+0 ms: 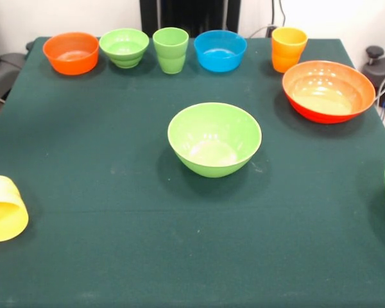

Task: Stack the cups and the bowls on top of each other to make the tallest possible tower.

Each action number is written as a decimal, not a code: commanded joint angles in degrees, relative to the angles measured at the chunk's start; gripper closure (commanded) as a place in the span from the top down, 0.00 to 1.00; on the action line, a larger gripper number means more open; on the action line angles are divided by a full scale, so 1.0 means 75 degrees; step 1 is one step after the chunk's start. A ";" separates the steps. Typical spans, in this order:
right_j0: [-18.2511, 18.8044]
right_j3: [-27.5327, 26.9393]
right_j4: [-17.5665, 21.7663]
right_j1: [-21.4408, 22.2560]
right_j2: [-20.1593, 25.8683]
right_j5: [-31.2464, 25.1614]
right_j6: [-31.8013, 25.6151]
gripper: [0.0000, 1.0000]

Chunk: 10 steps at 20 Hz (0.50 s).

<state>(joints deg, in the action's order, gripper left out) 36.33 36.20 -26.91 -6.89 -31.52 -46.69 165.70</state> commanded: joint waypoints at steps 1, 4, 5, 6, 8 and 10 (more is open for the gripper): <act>0.0018 -0.2129 0.0173 -0.1173 0.0500 -0.0853 -0.1108 0.00; 0.0301 -0.3042 -0.0157 -0.1665 0.0033 -0.1168 -0.1036 0.00; 0.0380 -0.3276 -0.0282 -0.1802 -0.0141 -0.1227 -0.1025 0.00; 0.0544 -0.3641 -0.0531 -0.1994 -0.0472 -0.1356 -0.1061 0.00; 0.0731 -0.3986 -0.0911 -0.2211 -0.0943 -0.1392 -0.1204 0.00; 0.0959 -0.4355 -0.1509 -0.2455 -0.1635 -0.1413 -0.1322 0.00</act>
<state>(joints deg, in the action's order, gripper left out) 40.03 16.99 -31.83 -18.87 -36.52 -49.35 165.70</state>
